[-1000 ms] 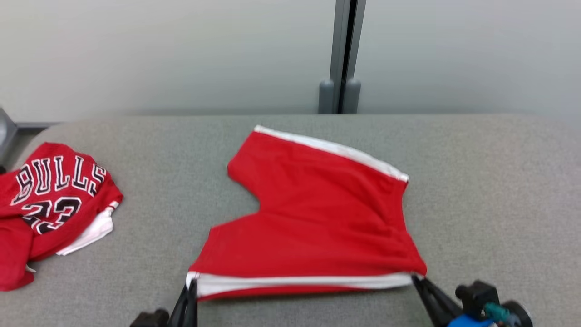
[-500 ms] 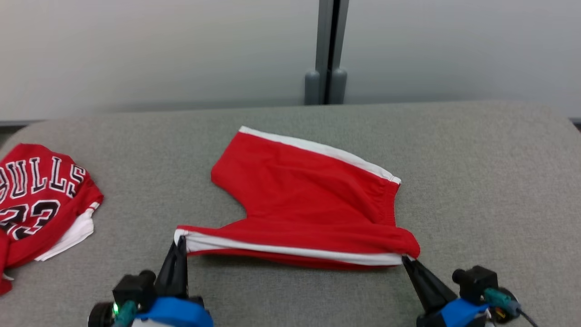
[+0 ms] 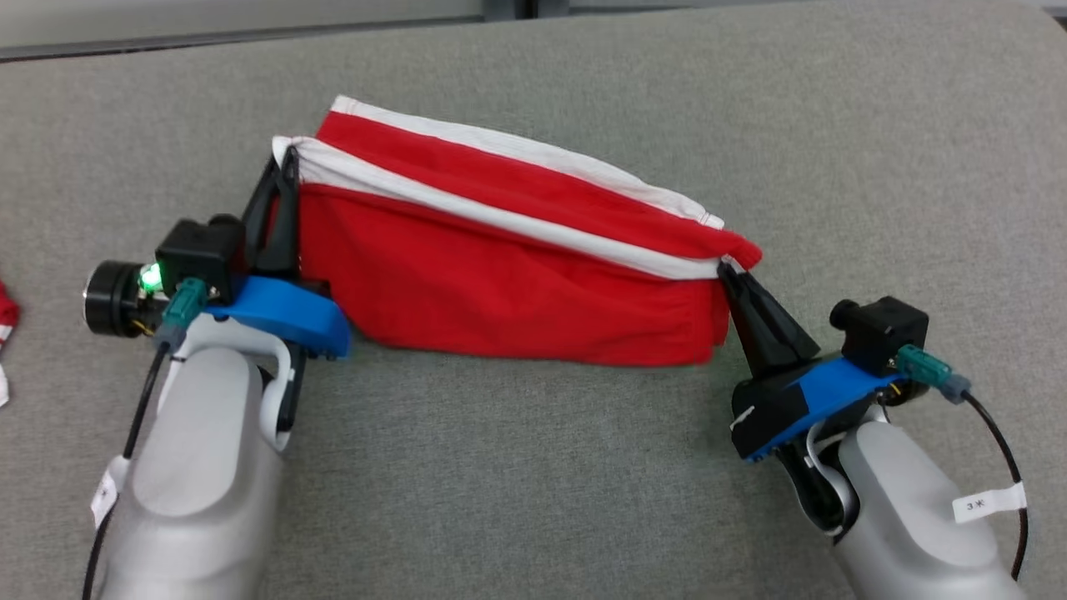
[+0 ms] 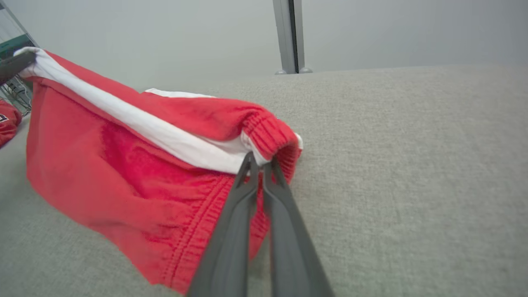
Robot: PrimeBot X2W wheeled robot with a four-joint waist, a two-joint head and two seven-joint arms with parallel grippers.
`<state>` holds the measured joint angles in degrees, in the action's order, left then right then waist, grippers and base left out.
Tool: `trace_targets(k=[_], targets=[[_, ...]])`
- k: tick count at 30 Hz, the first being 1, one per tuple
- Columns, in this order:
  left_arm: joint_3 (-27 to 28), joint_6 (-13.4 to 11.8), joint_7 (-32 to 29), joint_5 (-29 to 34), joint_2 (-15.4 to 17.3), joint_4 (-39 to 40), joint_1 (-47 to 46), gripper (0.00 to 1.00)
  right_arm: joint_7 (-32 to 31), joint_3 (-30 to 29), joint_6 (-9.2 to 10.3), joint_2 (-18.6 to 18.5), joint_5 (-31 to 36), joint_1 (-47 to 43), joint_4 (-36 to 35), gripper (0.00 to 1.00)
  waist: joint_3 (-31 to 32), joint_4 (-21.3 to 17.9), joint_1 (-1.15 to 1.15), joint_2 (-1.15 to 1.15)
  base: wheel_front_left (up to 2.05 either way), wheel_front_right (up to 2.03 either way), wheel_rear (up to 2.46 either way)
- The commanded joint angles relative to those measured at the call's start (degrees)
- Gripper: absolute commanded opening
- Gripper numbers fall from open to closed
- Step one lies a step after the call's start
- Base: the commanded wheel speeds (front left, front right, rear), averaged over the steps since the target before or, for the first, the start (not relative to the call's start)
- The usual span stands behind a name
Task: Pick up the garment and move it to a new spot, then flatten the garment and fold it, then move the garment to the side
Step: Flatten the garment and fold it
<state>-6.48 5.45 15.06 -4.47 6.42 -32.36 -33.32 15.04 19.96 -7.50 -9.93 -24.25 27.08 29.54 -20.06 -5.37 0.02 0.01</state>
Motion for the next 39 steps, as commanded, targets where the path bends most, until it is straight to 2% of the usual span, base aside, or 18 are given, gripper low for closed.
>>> trace_targets(k=[1, 7, 14, 22, 30, 31, 32, 33, 34, 35, 36, 37, 38, 39], targets=[[-0.10, 0.13, 0.17, 0.34, 0.59, -1.03, -2.23, 0.00, 0.19, -0.25, 0.01, 0.48, -1.10, 1.56, 0.12, 0.00, -1.59, 0.24, -0.02, -0.01, 0.00, 0.00, 0.00], [-0.23, 0.57, 0.17, 1.04, 2.02, -5.07, -8.56, 0.00, 0.19, -0.70, 0.01, 2.19, -3.85, 5.62, 0.30, 0.00, -5.01, -1.56, -0.02, -0.01, 0.00, 0.00, 0.00], [0.13, 0.79, 0.17, 1.06, 3.17, -6.23, -11.49, 0.00, 0.20, -1.09, 0.01, 3.35, -4.88, 8.18, 0.11, 0.00, -6.55, -3.01, -0.02, -0.01, 0.00, 0.00, 0.00], [1.48, -1.01, 0.17, 1.25, 3.77, -7.86, -13.70, 0.00, 0.20, -2.66, 0.01, 4.70, -3.17, 9.49, 0.21, 0.00, -8.12, -4.40, -0.02, -0.01, 0.00, 0.00, 0.00], [1.08, -0.99, 0.18, 1.47, 4.23, -11.62, -16.01, 0.00, 0.19, -1.97, 0.01, 5.88, -1.51, 11.10, 0.78, 0.00, -9.37, -5.31, -0.02, -0.01, 0.00, 0.00, 0.00], [0.94, -1.03, 0.17, 1.49, 3.87, -11.88, -16.19, 0.00, 0.20, -1.81, 0.01, 6.02, -1.26, 11.39, 0.87, 0.09, -9.46, -5.35, -0.02, -0.01, 0.00, 0.00, 0.00], [0.78, -1.13, 0.17, 1.58, 3.46, -12.12, -16.18, 0.00, 0.19, -1.72, 0.01, 6.14, -1.06, 11.64, 0.99, 0.27, -9.50, -5.35, -0.02, -0.01, 0.00, 0.00, 0.00], [0.76, -0.99, 0.17, 1.28, 3.11, -12.47, -16.04, 0.00, 0.20, -1.62, 0.00, 6.26, -0.81, 11.83, 1.08, 0.61, -9.54, -5.33, -0.02, -0.01, 0.00, 0.00, 0.00], [0.70, -0.79, 0.17, 1.03, 2.93, -12.76, -15.87, 0.12, 0.20, -1.55, 0.00, 6.35, -0.64, 12.01, 1.13, 1.00, -9.59, -5.32, -0.02, -0.01, 0.00, 0.00, 0.00], [0.61, -0.68, 0.17, 0.96, 2.81, -12.83, -15.70, 0.23, 0.20, -1.59, 0.01, 6.40, -0.60, 11.99, 1.18, 1.00, -9.61, -5.27, -0.02, -0.01, 0.00, 0.00, 0.00], [0.62, -0.67, 0.17, 0.88, 2.52, -12.90, -15.38, 0.46, 0.20, -1.65, 0.00, 6.44, -0.61, 11.86, 1.30, 1.00, -9.60, -5.20, -0.02, -0.01, 0.00, 0.00, 0.00], [0.55, -0.55, 0.17, 0.71, 2.18, -13.15, -14.99, 0.78, 0.20, -1.85, 0.00, 6.48, -0.49, 11.81, 1.41, 1.00, -9.57, -5.13, -0.02, -0.01, 0.00, 0.00, 0.00], [0.63, -0.61, 0.17, 0.50, 1.98, -13.24, -14.79, 1.00, 0.20, -2.21, 0.01, 6.48, -0.27, 11.78, 1.48, 1.00, -9.53, -5.04, -0.02, -0.01, 0.00, 0.00, 0.00], [0.85, -0.77, 0.17, 0.43, 1.99, -13.19, -14.74, 1.00, 0.19, -2.56, 0.01, 6.49, -0.02, 11.70, 1.58, 1.00, -9.48, -4.94, -0.02, -0.01, 0.00, 0.00, 0.00]])
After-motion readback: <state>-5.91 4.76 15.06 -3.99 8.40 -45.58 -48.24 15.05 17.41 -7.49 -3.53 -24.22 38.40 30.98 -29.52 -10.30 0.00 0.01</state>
